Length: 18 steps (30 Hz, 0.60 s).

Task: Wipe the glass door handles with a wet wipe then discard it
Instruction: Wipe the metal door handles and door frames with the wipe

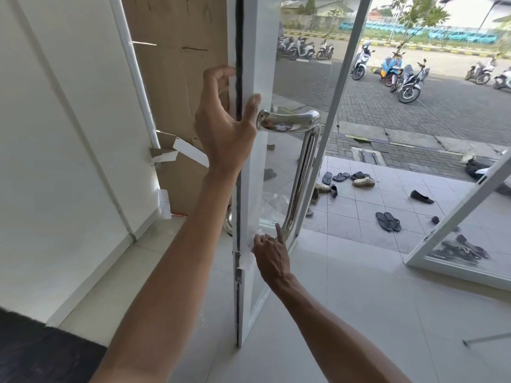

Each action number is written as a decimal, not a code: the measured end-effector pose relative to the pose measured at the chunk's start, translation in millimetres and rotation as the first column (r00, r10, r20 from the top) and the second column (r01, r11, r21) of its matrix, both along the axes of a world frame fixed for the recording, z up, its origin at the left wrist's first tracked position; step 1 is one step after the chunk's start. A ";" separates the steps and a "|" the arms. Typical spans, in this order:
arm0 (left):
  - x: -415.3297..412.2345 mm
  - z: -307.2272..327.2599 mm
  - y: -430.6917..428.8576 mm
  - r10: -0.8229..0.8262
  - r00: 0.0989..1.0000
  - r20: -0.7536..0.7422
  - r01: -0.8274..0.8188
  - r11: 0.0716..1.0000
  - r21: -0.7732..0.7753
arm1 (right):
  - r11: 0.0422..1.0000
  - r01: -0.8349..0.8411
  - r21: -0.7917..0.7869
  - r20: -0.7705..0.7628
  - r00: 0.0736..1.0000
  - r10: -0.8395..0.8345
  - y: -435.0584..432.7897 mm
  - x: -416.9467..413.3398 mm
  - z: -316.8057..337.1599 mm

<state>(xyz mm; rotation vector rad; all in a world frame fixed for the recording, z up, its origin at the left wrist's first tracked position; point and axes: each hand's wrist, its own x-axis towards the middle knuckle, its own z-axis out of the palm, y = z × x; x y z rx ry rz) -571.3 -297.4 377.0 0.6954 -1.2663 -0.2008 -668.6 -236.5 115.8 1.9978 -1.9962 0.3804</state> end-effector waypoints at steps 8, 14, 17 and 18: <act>1.1 1.3 2.6 0.002 1.000 0.021 -0.003 1.000 0.007 | 0.998 -0.029 0.054 -0.036 0.999 0.031 5.3 -24.8 -9.2; -4.0 3.0 11.1 0.018 1.000 0.015 -0.018 0.999 0.030 | 0.999 0.028 0.019 -0.057 0.998 -0.027 9.9 -19.6 -5.0; -9.4 2.8 15.2 0.018 1.000 0.012 -0.018 1.000 0.025 | 0.997 0.050 0.060 -0.040 0.998 -0.048 5.2 -4.5 0.0; -10.5 2.8 16.2 0.021 1.000 0.012 -0.021 0.999 0.027 | 0.996 0.053 0.065 -0.053 0.997 -0.049 3.7 -1.9 -0.4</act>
